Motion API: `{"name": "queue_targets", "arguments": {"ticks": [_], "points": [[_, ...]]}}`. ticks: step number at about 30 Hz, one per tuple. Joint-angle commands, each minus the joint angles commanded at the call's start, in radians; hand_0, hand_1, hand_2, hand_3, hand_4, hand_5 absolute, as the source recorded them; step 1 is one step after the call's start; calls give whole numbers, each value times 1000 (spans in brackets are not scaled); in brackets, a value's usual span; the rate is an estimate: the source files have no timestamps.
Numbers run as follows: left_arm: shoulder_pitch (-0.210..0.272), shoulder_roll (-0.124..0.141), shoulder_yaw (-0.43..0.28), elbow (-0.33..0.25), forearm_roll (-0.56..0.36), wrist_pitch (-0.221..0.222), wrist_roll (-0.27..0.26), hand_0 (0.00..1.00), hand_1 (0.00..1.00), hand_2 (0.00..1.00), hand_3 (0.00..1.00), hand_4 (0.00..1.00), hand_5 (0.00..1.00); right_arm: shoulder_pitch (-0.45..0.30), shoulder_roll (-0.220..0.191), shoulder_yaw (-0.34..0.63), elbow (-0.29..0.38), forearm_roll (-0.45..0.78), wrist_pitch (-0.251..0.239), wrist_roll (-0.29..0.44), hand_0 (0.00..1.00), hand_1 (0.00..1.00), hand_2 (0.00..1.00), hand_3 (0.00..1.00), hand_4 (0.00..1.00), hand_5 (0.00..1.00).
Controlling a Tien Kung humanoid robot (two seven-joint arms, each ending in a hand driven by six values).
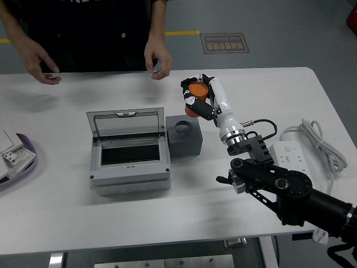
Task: Pick up the cylinder from the cube,place it in the box,flap close box
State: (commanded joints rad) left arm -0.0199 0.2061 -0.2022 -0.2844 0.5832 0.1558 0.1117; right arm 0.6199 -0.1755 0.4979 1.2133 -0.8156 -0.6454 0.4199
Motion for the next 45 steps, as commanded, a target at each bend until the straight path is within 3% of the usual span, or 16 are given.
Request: {"name": "queue_targets", "arguments": {"ticks": [4,5,10,11,20,28,29,34,35,40,41,45], "points": [[0,-1,-3,0,3,-1,2,517,557,556,597,716,113,6,12,-43,95,-71,0,-37,413,447,443,404,2,2],[0,0,-4,0,4,-1,2,517,557,557,596,717,114,10,16,-55,116,-88,0,-49,192,262,360,309,2,2],[2,3,-11,1,10,-2,5,517,557,557,596,717,114,64,57,-123,208,-233,0,-174,192,262,360,309,2,2],[2,3,-11,1,10,-2,6,517,557,557,597,718,118,78,64,-132,215,-267,4,-205,3,137,256,231,2,2],[3,6,-19,-1,17,-6,11,517,557,557,597,719,120,165,114,-215,186,-600,162,-511,2,105,232,205,2,2],[2,7,-22,-2,21,-7,14,517,557,556,596,720,129,188,140,-286,125,-799,221,-682,2,145,260,231,2,2],[1,7,-23,-2,21,-7,15,517,558,556,596,721,131,189,142,-292,116,-814,227,-688,224,309,376,323,2,2],[0,7,-26,-2,26,-8,17,517,558,556,596,721,131,196,150,-320,74,-822,251,-687,224,309,376,323,2,2],[0,7,-27,-1,26,-8,17,517,558,556,596,722,132,197,152,-325,69,-820,250,-685,627,511,522,436,68,2],[-1,8,-27,-2,28,-8,17,517,558,556,596,722,132,201,154,-338,54,-807,242,-670,627,511,522,436,68,2],[-1,7,-27,-2,28,-9,17,517,558,555,595,721,135,201,154,-339,50,-804,240,-665,807,729,751,693,463,126],[-1,7,-25,-2,26,-9,17,517,558,555,595,721,135,201,150,-334,37,-803,240,-655,807,729,751,693,463,126]]}}
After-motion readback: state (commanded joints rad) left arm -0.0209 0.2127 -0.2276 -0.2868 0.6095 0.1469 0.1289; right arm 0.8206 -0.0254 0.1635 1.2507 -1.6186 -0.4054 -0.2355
